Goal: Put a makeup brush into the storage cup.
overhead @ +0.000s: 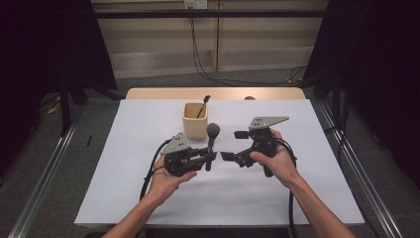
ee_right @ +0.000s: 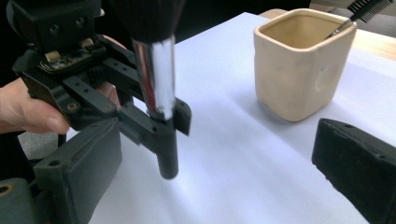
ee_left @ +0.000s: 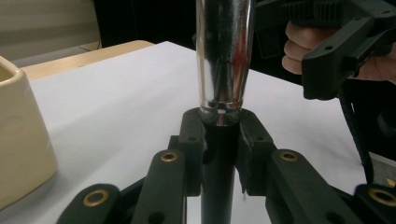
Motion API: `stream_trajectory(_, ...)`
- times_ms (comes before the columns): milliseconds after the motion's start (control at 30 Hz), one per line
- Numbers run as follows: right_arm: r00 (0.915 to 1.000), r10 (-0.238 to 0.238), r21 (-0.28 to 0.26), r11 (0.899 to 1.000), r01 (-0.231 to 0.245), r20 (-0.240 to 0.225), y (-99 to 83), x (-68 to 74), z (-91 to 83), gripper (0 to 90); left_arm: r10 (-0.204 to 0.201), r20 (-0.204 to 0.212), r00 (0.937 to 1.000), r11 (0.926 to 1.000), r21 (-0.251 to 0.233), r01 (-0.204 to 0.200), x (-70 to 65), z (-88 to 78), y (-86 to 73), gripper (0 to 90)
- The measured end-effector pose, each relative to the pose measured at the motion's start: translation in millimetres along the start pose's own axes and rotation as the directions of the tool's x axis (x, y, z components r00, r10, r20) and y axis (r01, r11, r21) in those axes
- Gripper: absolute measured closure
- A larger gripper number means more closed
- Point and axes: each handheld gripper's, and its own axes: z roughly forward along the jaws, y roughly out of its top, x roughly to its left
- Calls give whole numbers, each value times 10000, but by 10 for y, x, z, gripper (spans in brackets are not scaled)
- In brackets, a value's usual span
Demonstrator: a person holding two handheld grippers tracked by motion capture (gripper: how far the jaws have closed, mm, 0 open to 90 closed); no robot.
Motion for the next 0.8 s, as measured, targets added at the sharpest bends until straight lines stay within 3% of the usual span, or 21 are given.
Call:
stream_trajectory(200,10000,17,-410,9992,-18,-6,-98,-33,-81,11,-7,-84,10000,10000,-61,7,19,-37,0,746)
stream_trajectory(267,10000,36,-303,9995,-33,80,-124,-37,-104,9,-21,-132,9999,10000,-93,20,24,-53,1,746)
stream_trajectory(367,9974,-44,-432,9990,76,716,-182,-31,-129,10,-23,-191,9998,9999,-109,21,35,-83,1,746)
stream_trajectory(533,9933,-193,-578,9980,260,1139,-305,-65,-164,10,-50,-223,9997,9999,-95,48,58,-140,1,746)
stream_trajectory(800,9857,26,-925,9956,132,1688,-435,-82,-245,10,-101,-464,9989,9998,-187,92,109,-236,9,746)
